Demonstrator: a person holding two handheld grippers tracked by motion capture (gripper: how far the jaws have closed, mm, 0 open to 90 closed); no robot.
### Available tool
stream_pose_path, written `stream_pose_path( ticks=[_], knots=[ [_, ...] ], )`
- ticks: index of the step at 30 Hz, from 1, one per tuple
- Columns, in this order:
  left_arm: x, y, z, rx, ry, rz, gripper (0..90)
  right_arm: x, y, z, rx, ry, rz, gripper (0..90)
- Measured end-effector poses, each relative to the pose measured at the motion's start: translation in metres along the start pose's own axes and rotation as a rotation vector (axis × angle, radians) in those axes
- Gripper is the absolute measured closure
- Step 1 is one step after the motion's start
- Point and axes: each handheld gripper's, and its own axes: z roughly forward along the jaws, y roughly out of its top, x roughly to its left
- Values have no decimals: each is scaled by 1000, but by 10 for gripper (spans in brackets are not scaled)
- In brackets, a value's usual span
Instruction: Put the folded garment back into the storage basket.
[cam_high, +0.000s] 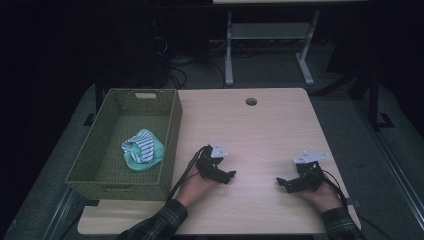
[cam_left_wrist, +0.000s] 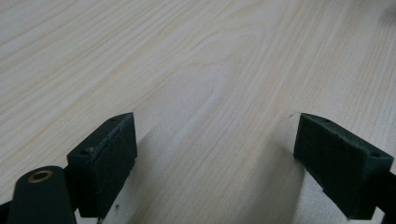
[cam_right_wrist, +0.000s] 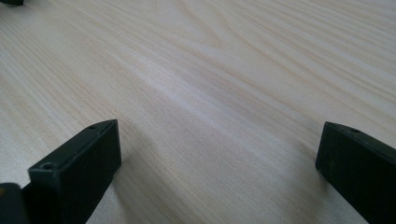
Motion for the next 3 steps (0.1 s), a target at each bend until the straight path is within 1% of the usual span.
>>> stream_pose_path(
  ticks=[3],
  knots=[
    [0, 0, 0, 0, 0, 0, 125, 0, 0, 0, 1, 0, 2, 0]
  ],
)
